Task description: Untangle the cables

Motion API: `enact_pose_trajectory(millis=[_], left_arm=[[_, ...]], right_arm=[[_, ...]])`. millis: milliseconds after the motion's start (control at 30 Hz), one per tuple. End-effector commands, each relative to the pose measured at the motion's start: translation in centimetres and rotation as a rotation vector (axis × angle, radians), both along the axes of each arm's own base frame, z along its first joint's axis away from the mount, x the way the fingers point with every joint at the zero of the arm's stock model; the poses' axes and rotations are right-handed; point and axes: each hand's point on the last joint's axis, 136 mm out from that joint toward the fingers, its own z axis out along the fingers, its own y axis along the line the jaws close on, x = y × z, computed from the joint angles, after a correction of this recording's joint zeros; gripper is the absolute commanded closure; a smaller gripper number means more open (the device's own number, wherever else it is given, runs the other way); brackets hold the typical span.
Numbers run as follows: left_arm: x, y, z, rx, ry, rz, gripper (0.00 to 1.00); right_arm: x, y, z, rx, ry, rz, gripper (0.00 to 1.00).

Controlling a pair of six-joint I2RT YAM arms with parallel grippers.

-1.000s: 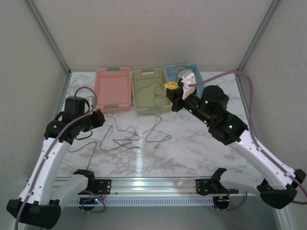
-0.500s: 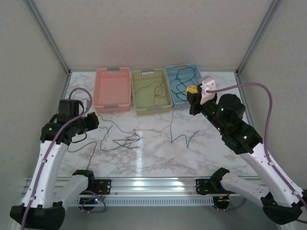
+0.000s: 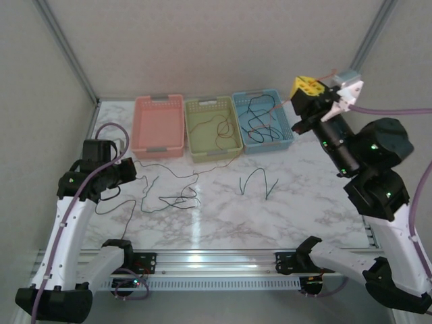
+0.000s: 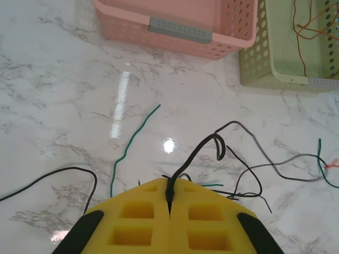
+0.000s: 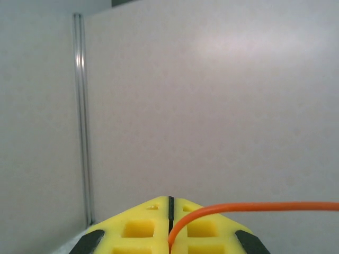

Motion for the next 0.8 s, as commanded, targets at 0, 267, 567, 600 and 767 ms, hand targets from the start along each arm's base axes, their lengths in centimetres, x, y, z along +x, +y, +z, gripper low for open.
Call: enact_pose_trajectory(millis=[0, 267, 567, 600, 767], left_arm=[[0.0, 0.7, -0.7, 0.03, 0.017, 0.01, 1.0], [0.5, 1.3, -1.7, 0.047, 0.035, 0.029, 1.0], [0.9, 3.0, -3.0, 0.079, 0.048, 0.087, 1.0], [0.9, 3.3, -3.1, 0.088, 0.054, 0.1, 1.0], [0.9, 5.5, -4.2, 0.12, 0.073, 0.177, 1.0]], right_arm=[[-2.3, -2.4, 3.3, 0.051, -0.107, -0.031, 1.0], [-5.5, -6.4, 6.7, 0.086, -0.236, -0.132, 1.0], [-10.5, -11.6, 9.1, 0.137, -0.352, -0.218, 1.0], [-10.5, -11.6, 9.0, 0.13, -0.347, -0.219, 1.0], [-10.3, -13.0, 9.2, 0.153, -0.346, -0.299, 1.0]])
